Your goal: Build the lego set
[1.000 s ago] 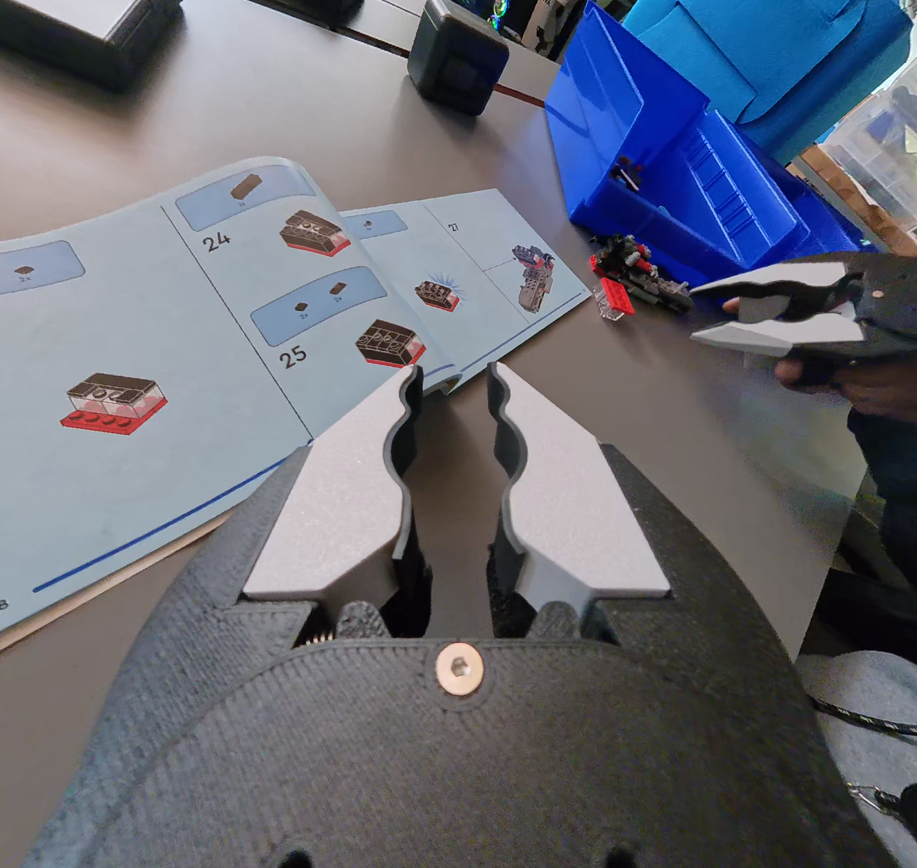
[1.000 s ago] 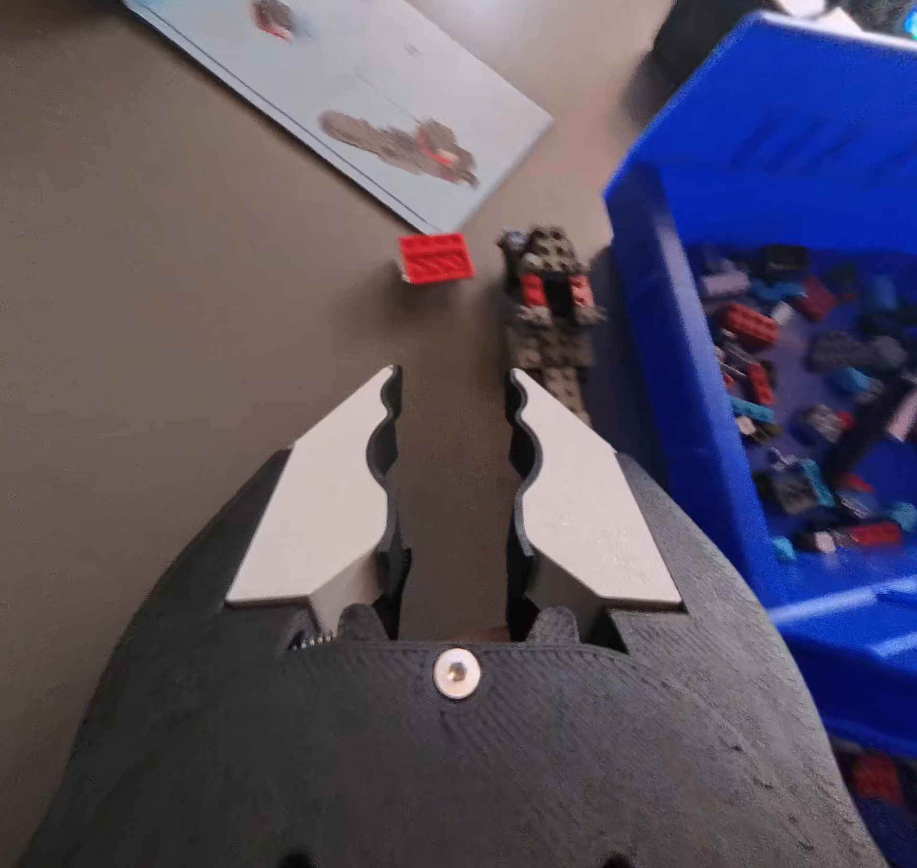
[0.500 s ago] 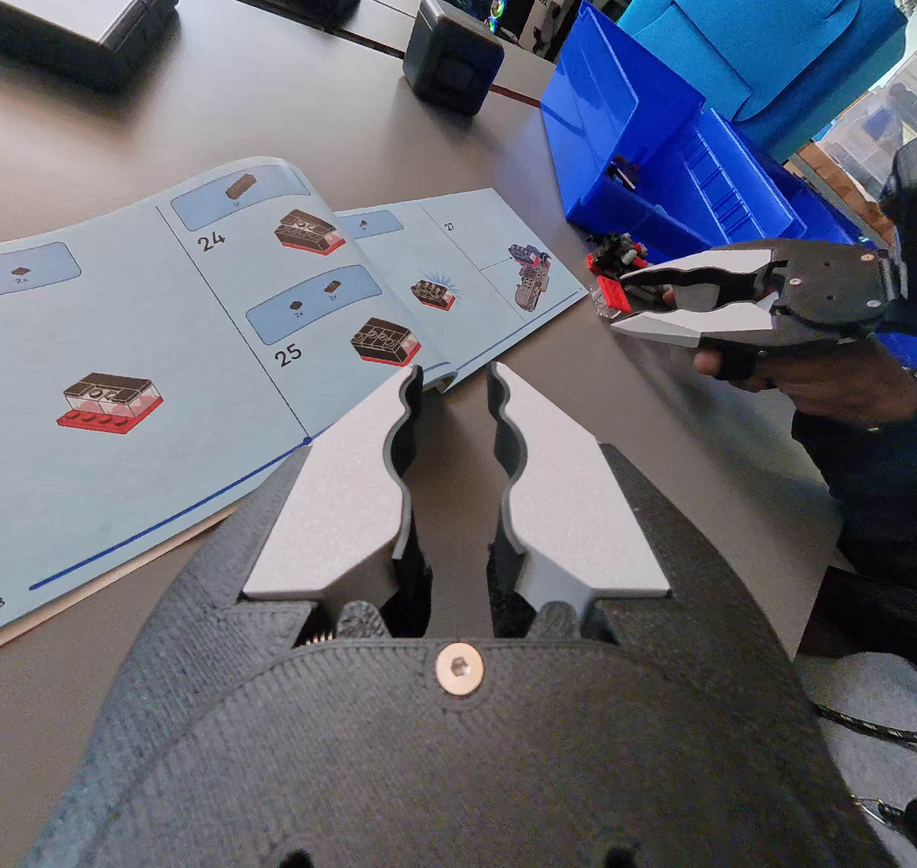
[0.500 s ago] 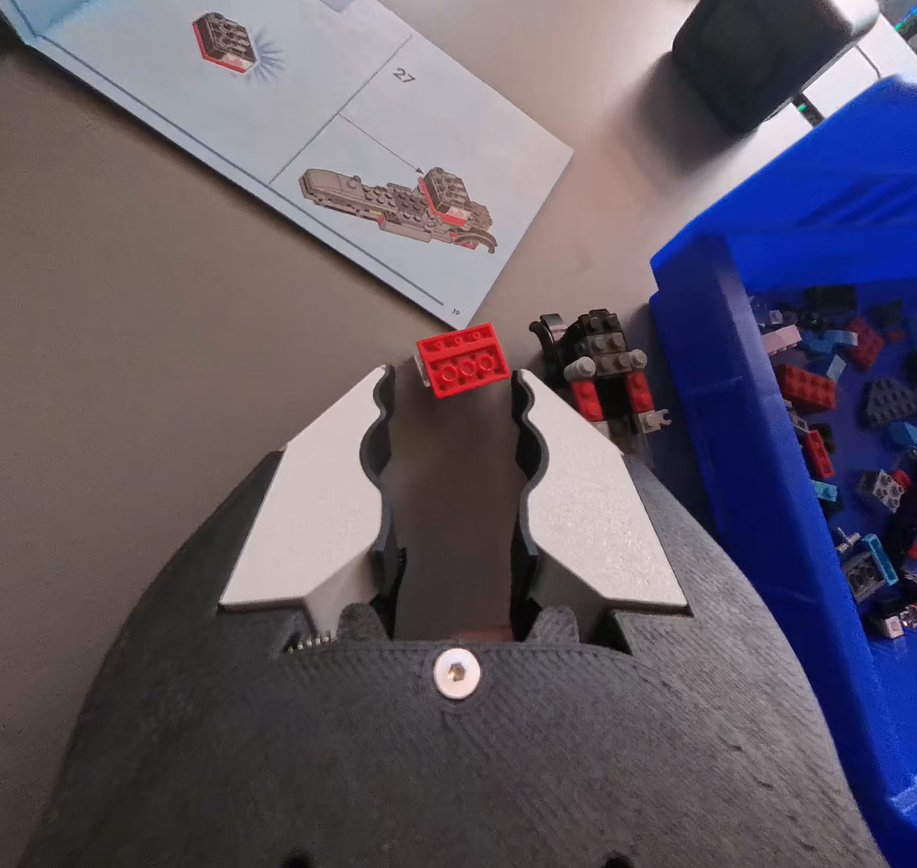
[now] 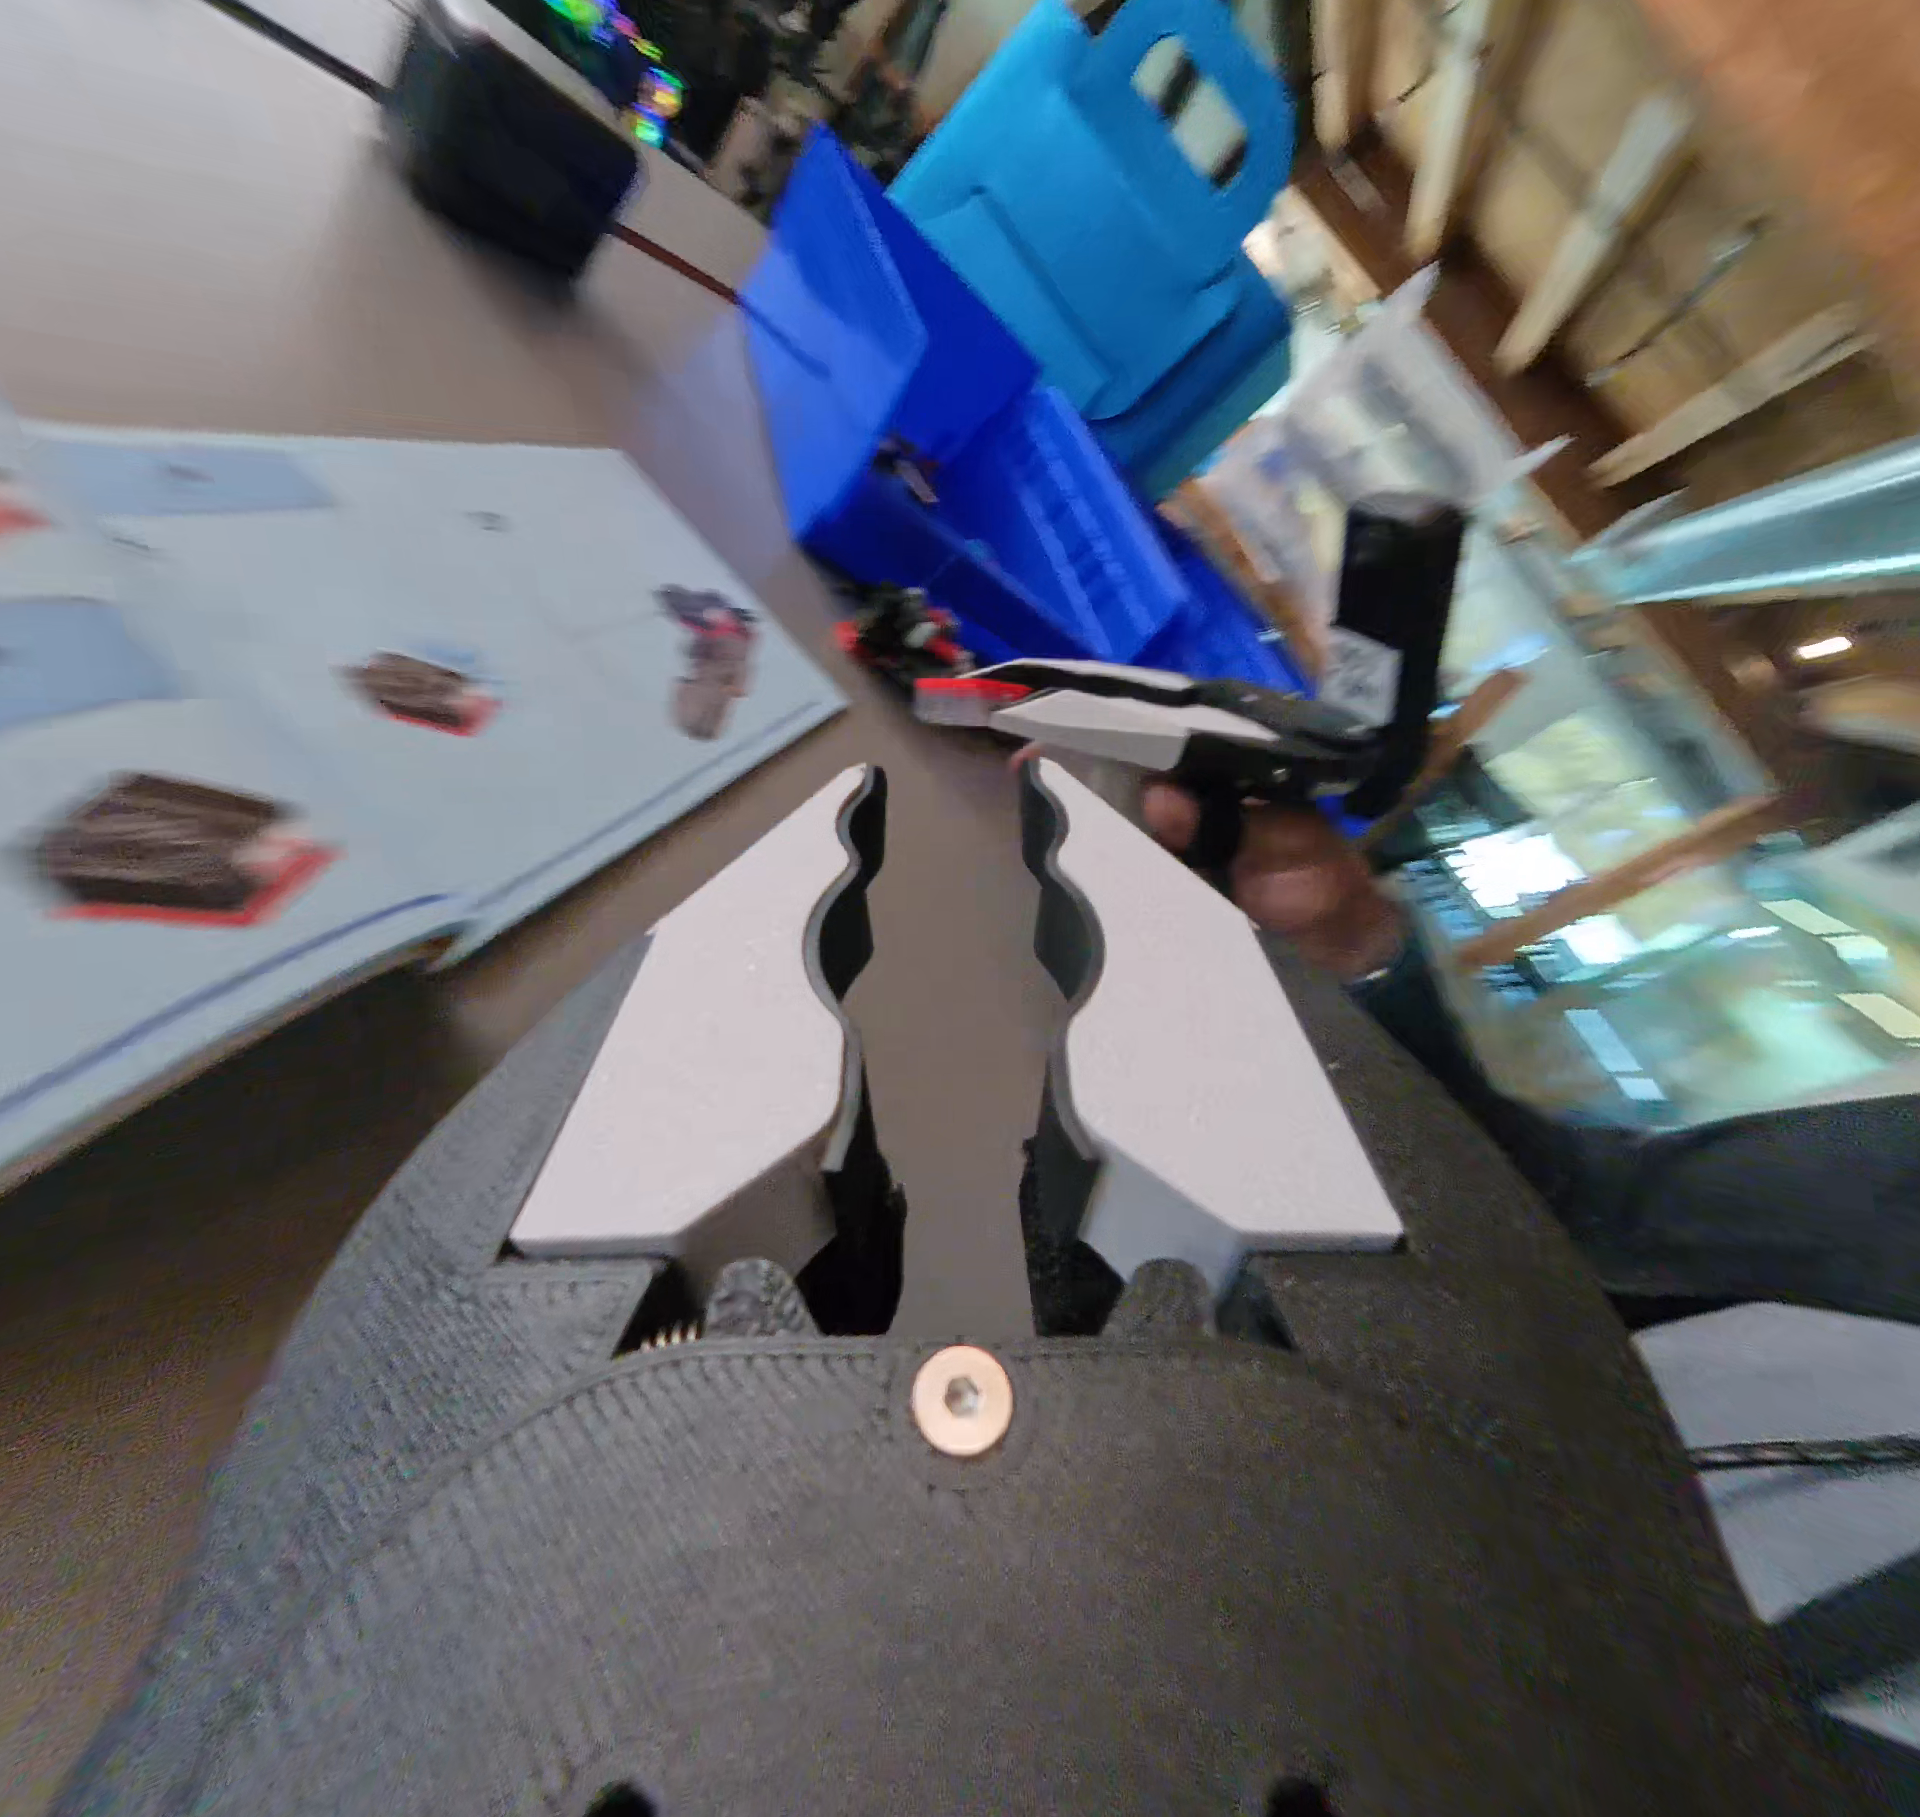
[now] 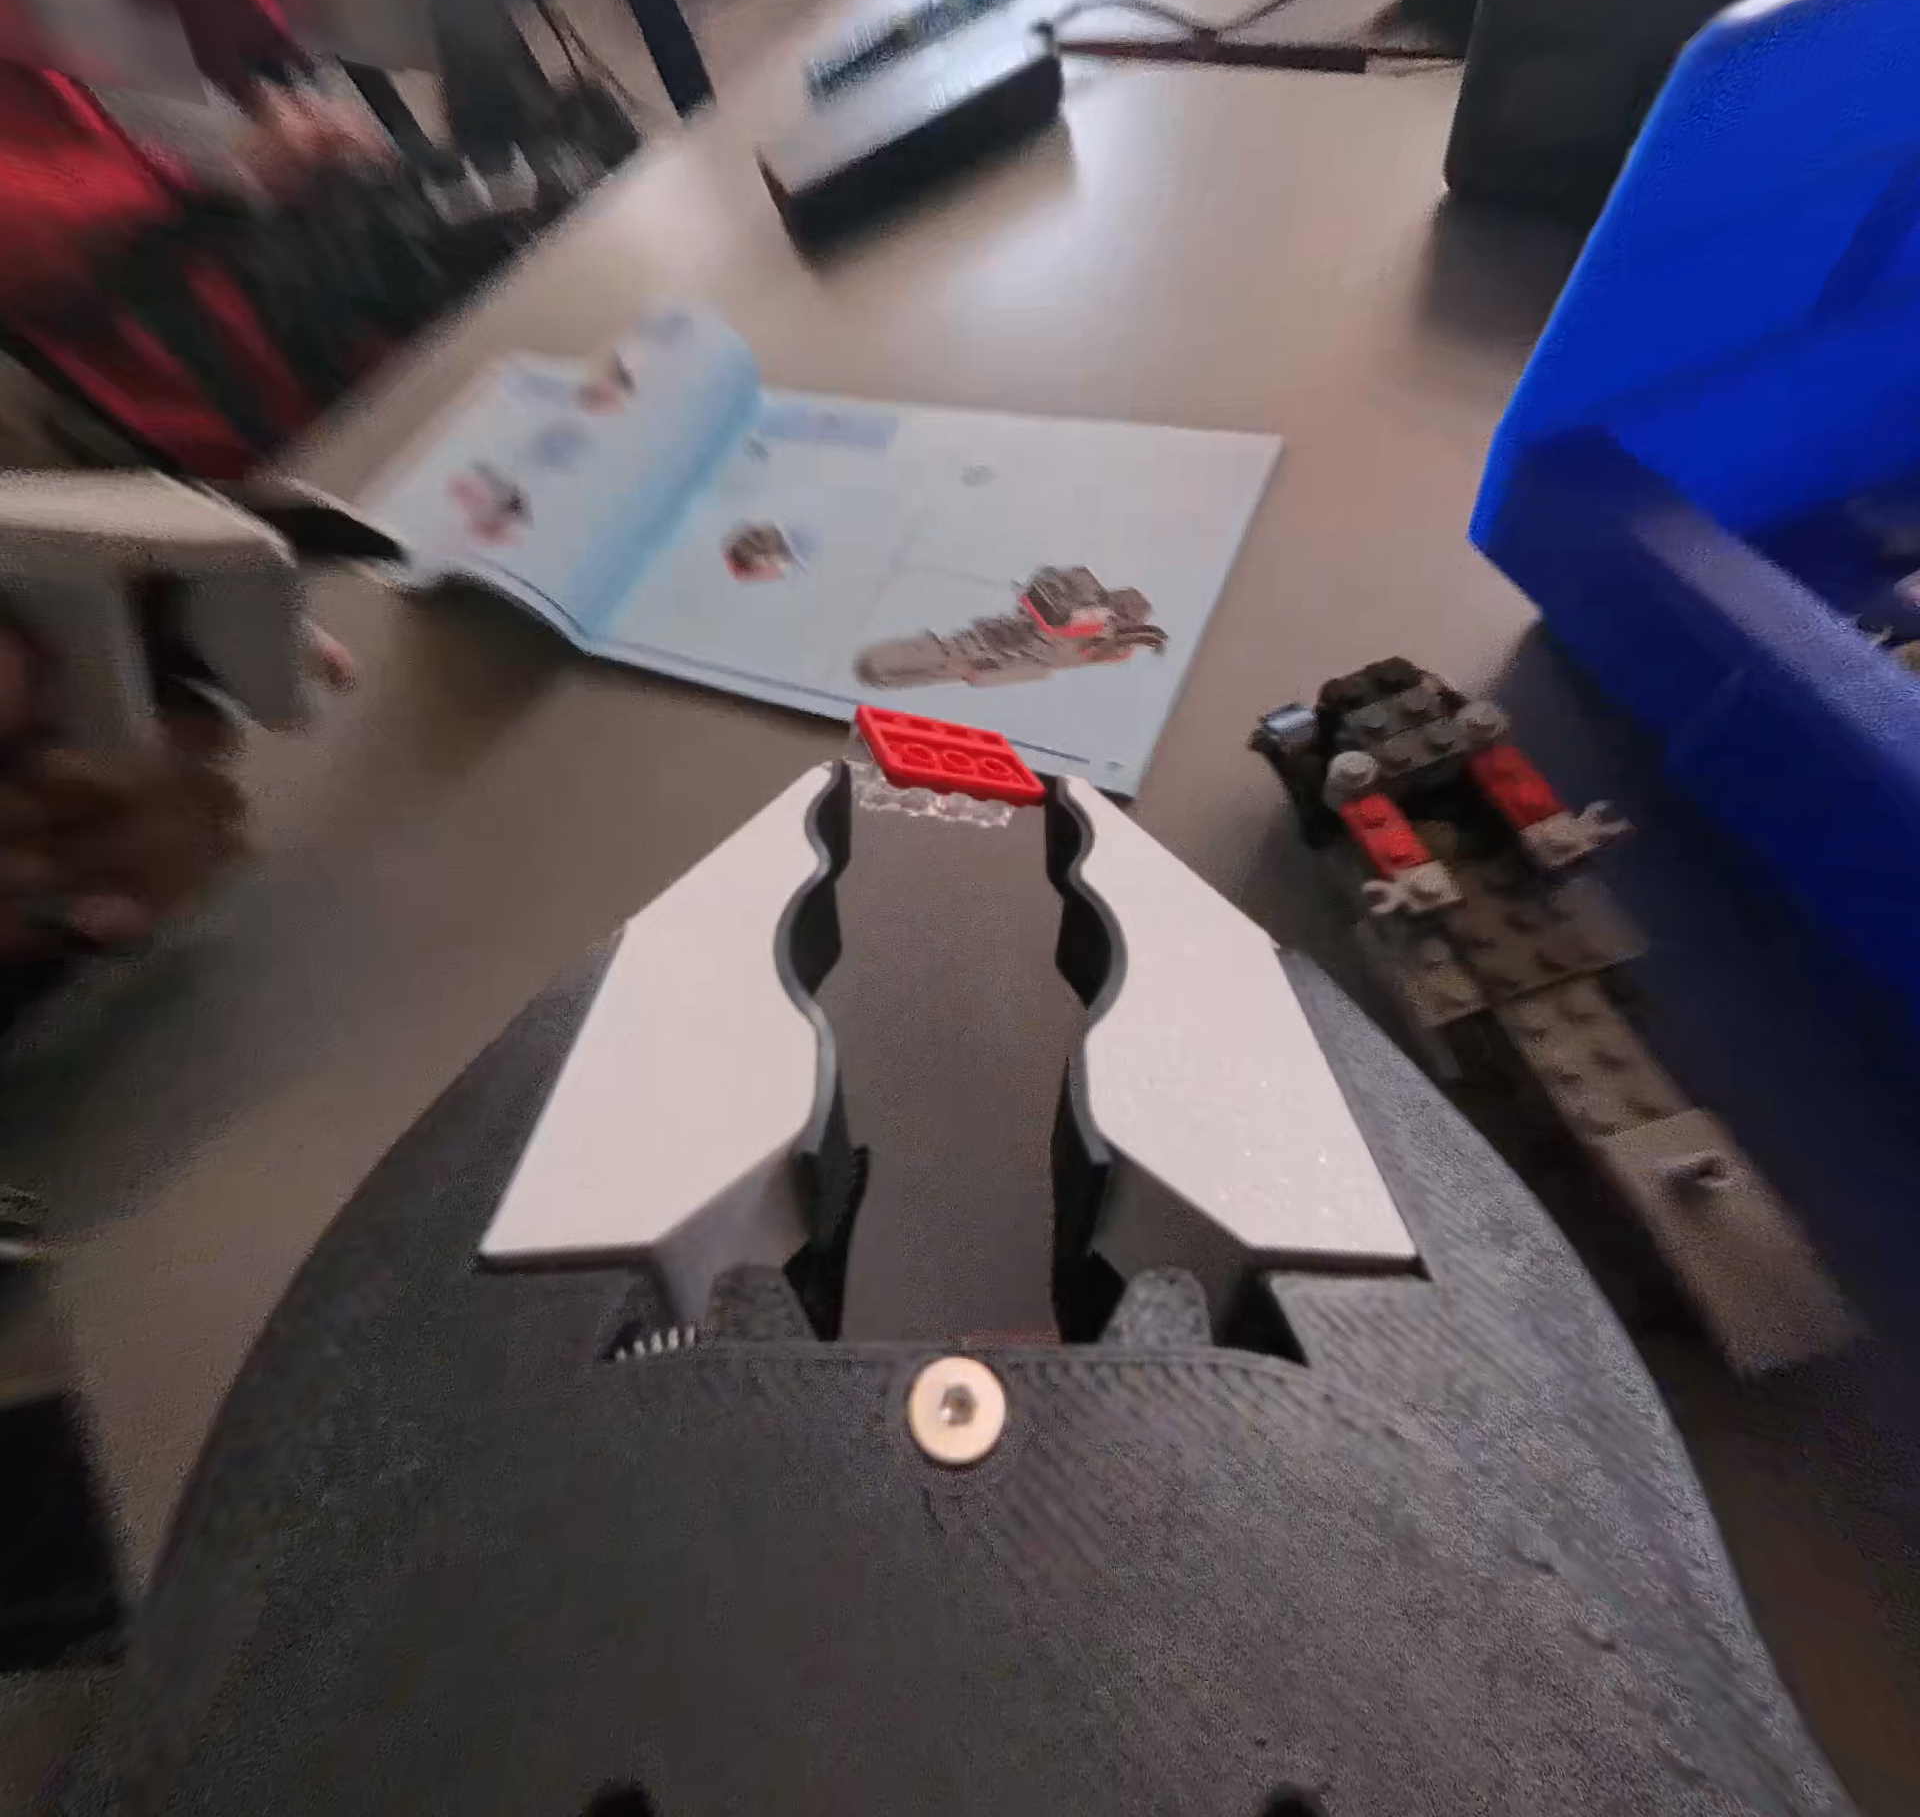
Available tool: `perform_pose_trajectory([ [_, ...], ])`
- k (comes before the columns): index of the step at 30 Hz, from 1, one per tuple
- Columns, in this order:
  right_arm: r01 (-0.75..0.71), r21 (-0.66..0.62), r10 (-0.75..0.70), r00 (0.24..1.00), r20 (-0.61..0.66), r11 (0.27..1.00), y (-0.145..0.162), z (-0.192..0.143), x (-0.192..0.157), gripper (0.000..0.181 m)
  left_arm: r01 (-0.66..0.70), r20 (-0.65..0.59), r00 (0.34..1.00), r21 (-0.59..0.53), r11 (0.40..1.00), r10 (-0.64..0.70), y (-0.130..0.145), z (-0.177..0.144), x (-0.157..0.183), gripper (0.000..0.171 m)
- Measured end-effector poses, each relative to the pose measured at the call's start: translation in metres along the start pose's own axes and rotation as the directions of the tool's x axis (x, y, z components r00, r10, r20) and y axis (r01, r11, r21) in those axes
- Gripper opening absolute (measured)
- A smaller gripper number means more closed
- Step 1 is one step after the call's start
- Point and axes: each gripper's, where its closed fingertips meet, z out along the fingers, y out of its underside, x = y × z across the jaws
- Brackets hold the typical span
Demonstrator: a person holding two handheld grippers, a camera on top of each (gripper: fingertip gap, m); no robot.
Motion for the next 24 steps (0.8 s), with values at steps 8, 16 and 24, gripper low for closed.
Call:
perform_pose_trajectory([
  [8, -0.604, 0.042, 0.543, 0.742, 0.395, 0.796, -0.013, -0.02, -0.032, 0.039, -0.123, -0.073, 0.99, -0.081, 0.989, 0.118, 0.029, 0.065, 0.025, 0.038],
  [16, -0.772, -0.037, 0.702, 0.555, 0.445, 0.634, -0.001, -0.014, -0.047, 0.039, -0.443, -0.009, 0.896, -0.095, 0.892, 0.444, 0.03, 0.08, 0.031, 0.047],
  [24, -0.815, -0.059, 0.73, 0.482, 0.485, 0.577, -0.004, -0.015, -0.06, 0.038, -0.55, 0.01, 0.83, -0.152, 0.822, 0.557, 0.037, 0.084, 0.029, 0.027],
])
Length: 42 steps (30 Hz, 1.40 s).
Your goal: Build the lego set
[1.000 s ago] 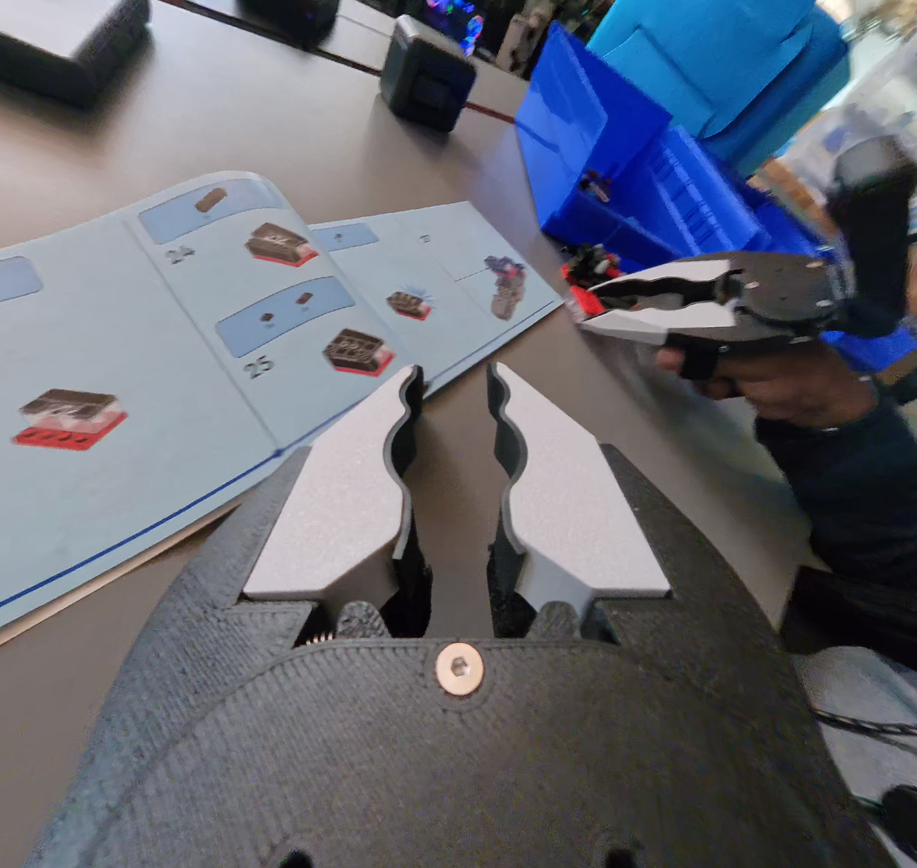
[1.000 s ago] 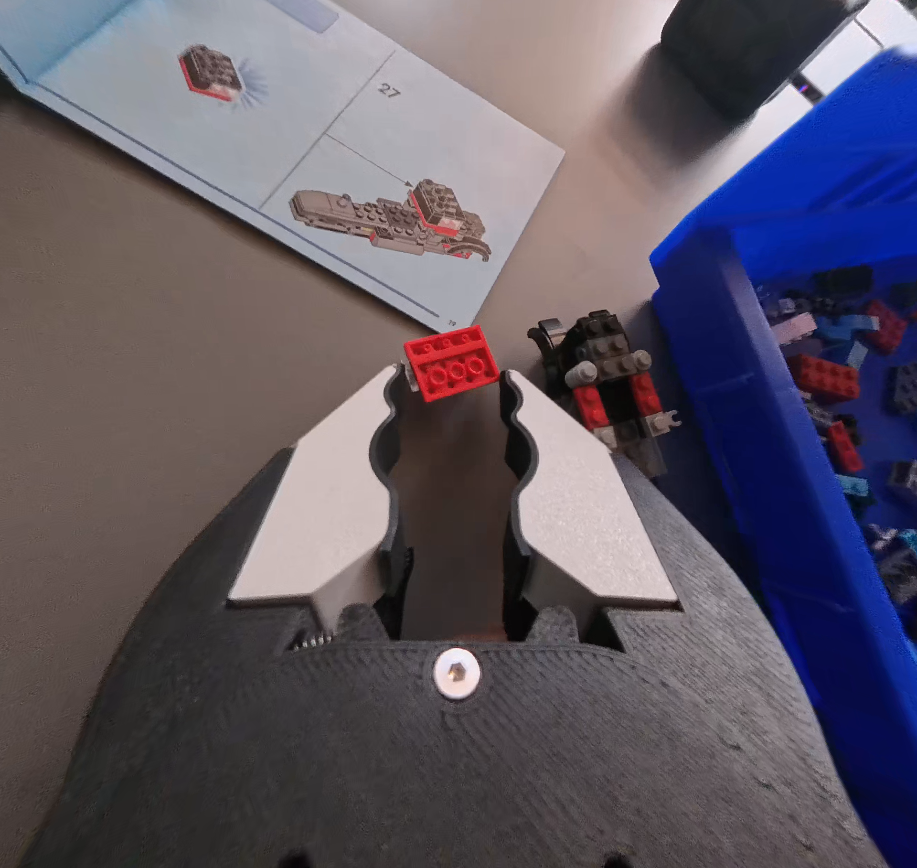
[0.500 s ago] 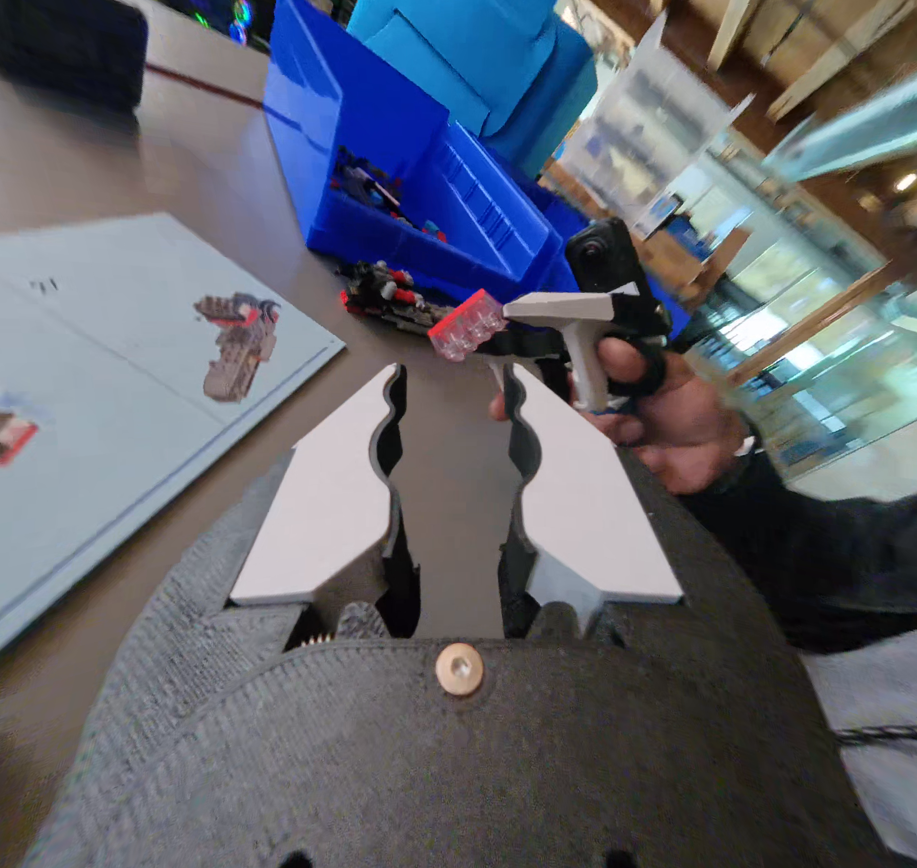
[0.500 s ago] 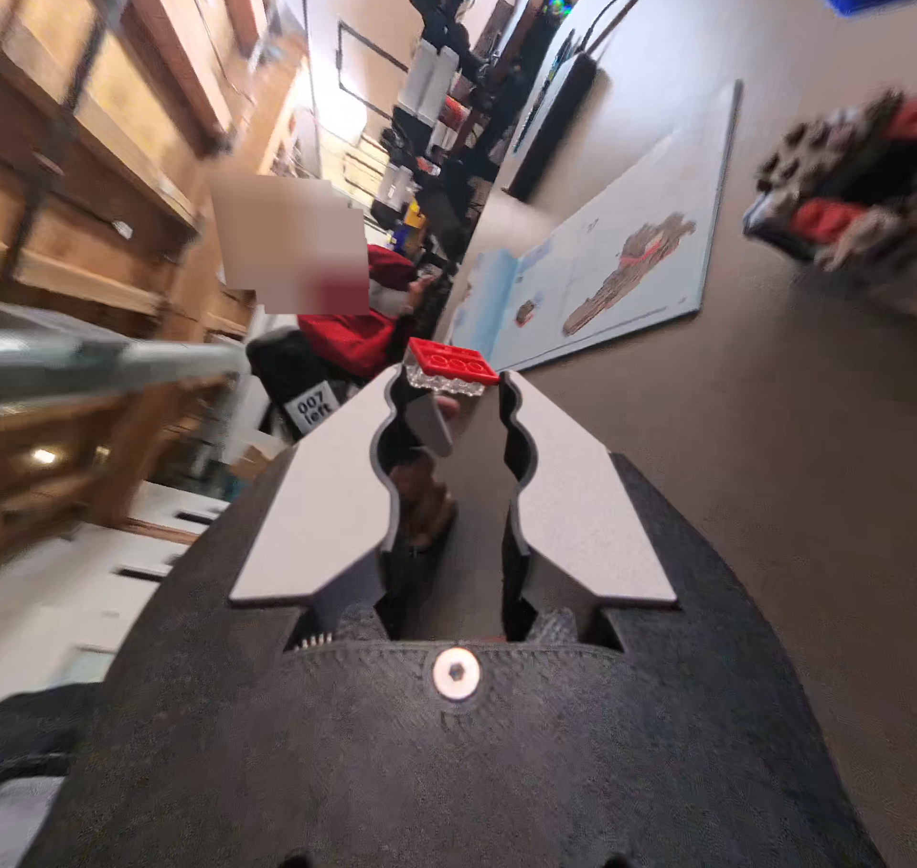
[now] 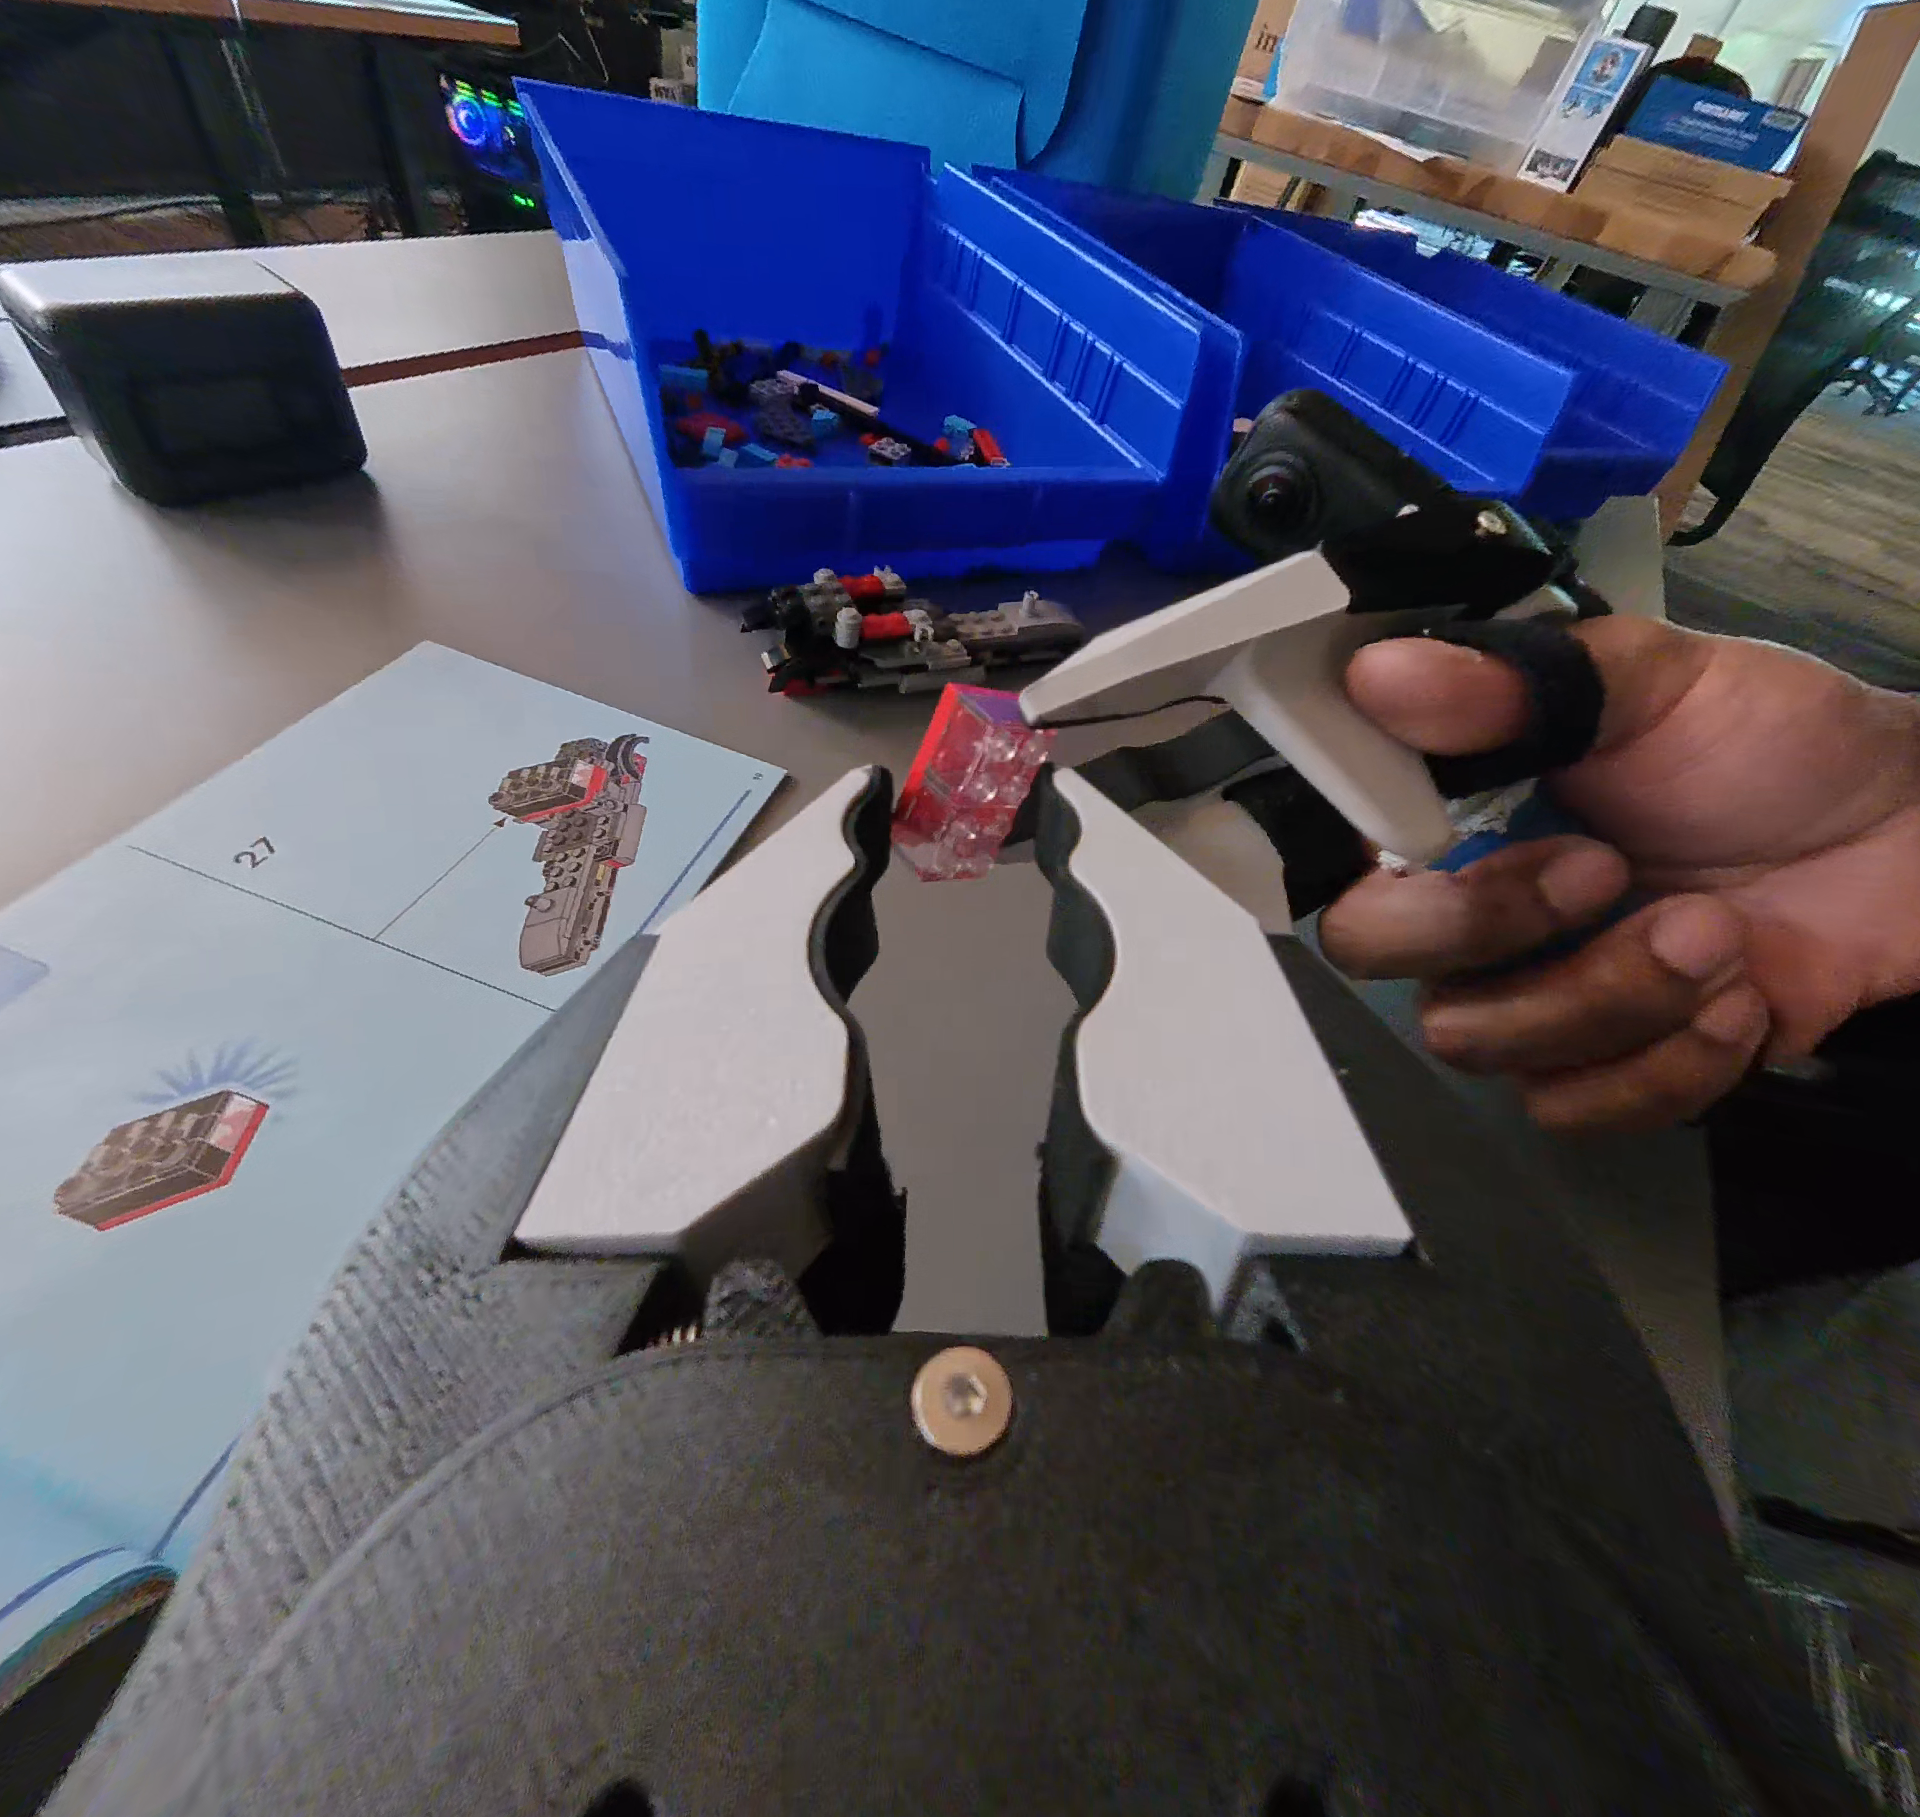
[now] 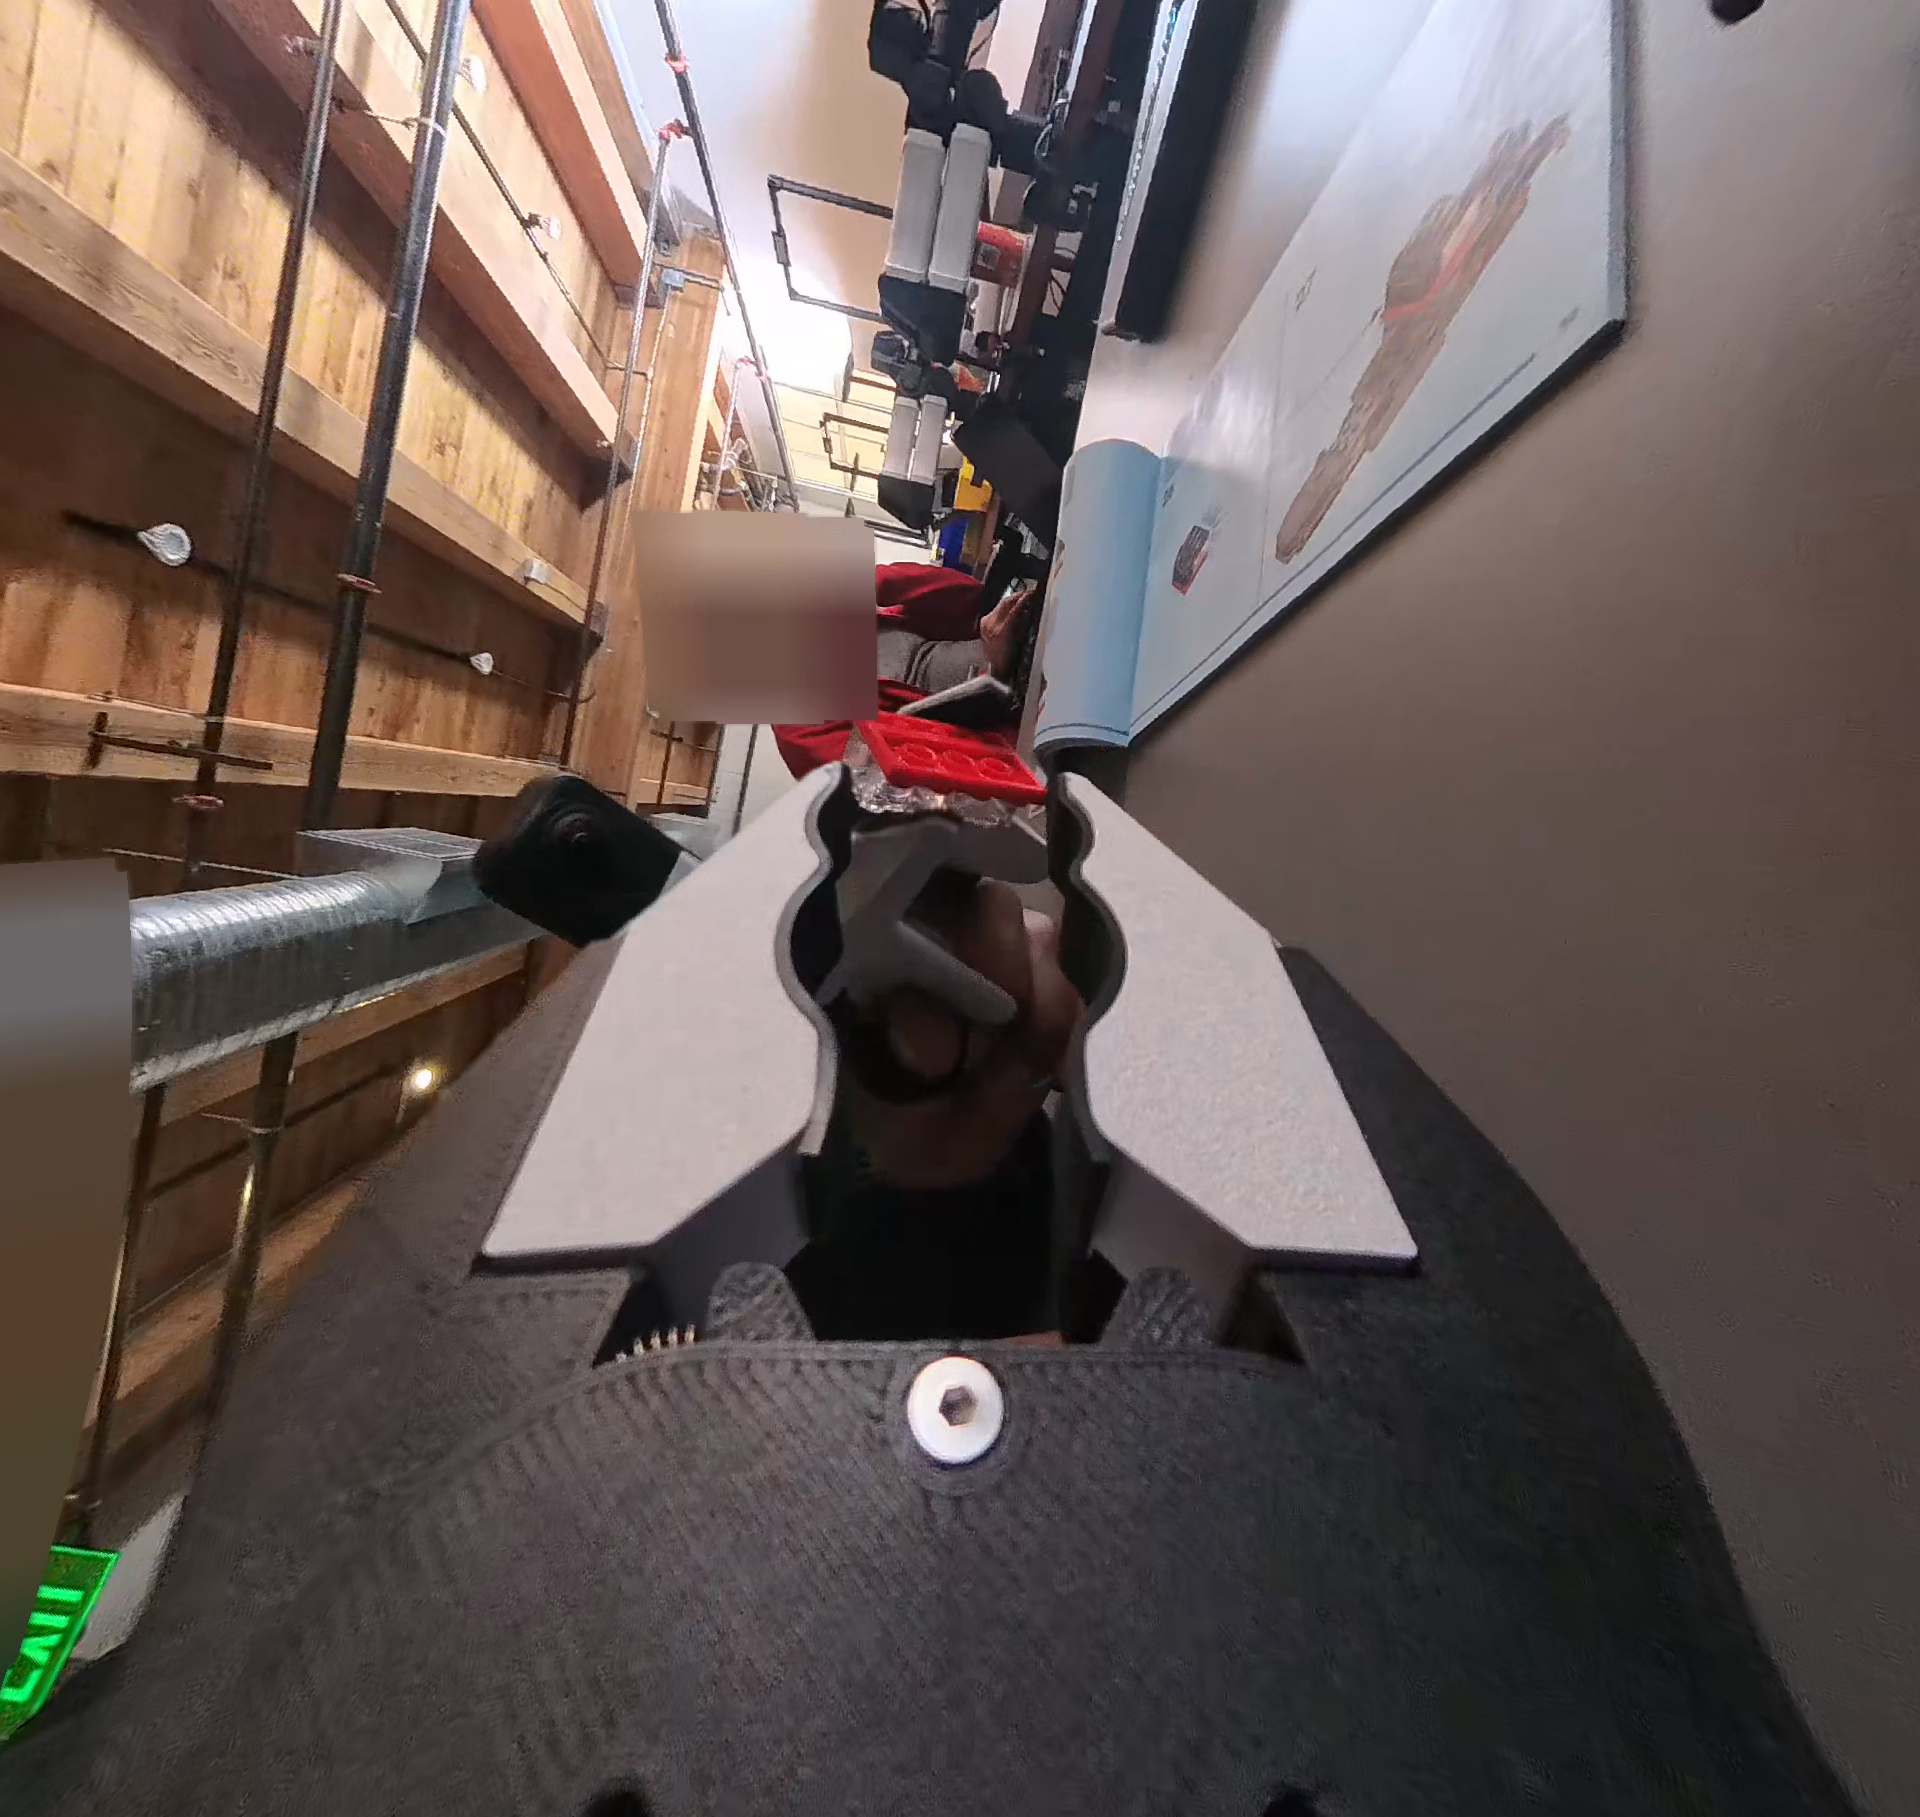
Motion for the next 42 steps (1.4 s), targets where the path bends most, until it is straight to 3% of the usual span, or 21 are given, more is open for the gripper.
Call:
perform_pose_trajectory([
  [6, 0.046, -0.028, -0.046, 0.999, 0.013, 0.999, 0.001, -0.004, -0.001, 0.037, 0.037, -0.046, 0.998, -0.022, 0.999, -0.038, 0.003, -0.002, 0.002, 0.024],
  [8, 0.148, -0.086, -0.147, 0.989, 0.015, 0.985, 0.003, -0.008, -0.003, 0.041, 0.094, -0.074, 0.992, -0.064, 0.993, -0.099, 0.009, -0.002, 0.001, 0.023],
  [10, 0.361, -0.182, -0.363, 0.931, 0.021, 0.915, 0.003, -0.015, -0.005, 0.041, 0.195, -0.108, 0.971, -0.167, 0.967, -0.214, 0.021, 0.0, 0.001, 0.023],
  [11, 0.5, -0.237, -0.513, 0.858, 0.006, 0.833, 0.001, -0.019, -0.002, 0.042, 0.24, -0.124, 0.954, -0.224, 0.945, -0.272, 0.027, 0.001, 0.001, 0.023],
  [13, 0.73, -0.357, -0.781, 0.625, 0.003, 0.583, -0.007, -0.026, 0.008, 0.041, 0.278, -0.144, 0.928, -0.344, 0.897, -0.343, 0.039, 0.004, 0.002, 0.023],
  [16, 0.845, -0.485, -0.953, 0.295, 0.072, 0.225, -0.018, -0.031, 0.019, 0.041, 0.187, -0.115, 0.954, -0.498, 0.847, -0.278, 0.055, 0.01, -0.004, 0.023],
  [17, 0.851, -0.503, -0.968, 0.232, 0.1, 0.152, -0.018, -0.03, 0.021, 0.041, 0.157, -0.106, 0.962, -0.532, 0.832, -0.25, 0.058, 0.013, -0.006, 0.023],
  [19, 0.854, -0.513, -0.976, 0.175, 0.128, 0.086, -0.018, -0.028, 0.023, 0.041, 0.096, -0.12, 0.973, -0.568, 0.817, -0.198, 0.059, 0.021, -0.007, 0.023],
  [21, 0.862, -0.497, -0.978, 0.178, 0.112, 0.1, -0.019, -0.025, 0.023, 0.04, 0.051, -0.124, 0.98, -0.594, 0.803, -0.154, 0.061, 0.029, -0.008, 0.024],
  [24, 0.873, -0.452, -0.967, 0.245, 0.077, 0.185, -0.022, -0.026, 0.023, 0.039, -0.011, -0.139, 0.986, -0.616, 0.788, -0.095, 0.063, 0.037, -0.009, 0.031],
  [29, 0.881, -0.399, -0.958, 0.287, 0.02, 0.255, -0.034, -0.039, 0.027, 0.038, -0.056, -0.172, 0.984, -0.561, 0.826, -0.05, 0.049, 0.047, -0.012, 0.051],
  [36, 0.915, -0.258, -0.949, 0.312, -0.038, 0.311, -0.056, -0.051, 0.013, 0.036, -0.117, -0.303, 0.952, -0.199, 0.973, 0.053, -0.018, 0.071, -0.003, 0.064],
  [39, 0.925, -0.223, -0.951, 0.302, -0.063, 0.308, -0.06, -0.054, 0.009, 0.035, -0.127, -0.318, 0.942, -0.048, 0.991, 0.106, -0.026, 0.072, 0.002, 0.063],
  [42, 0.931, -0.196, -0.951, 0.294, -0.095, 0.307, -0.065, -0.057, 0.006, 0.032, -0.041, -0.342, 0.939, 0.008, 0.999, 0.041, -0.029, 0.067, 0.007, 0.063],
])
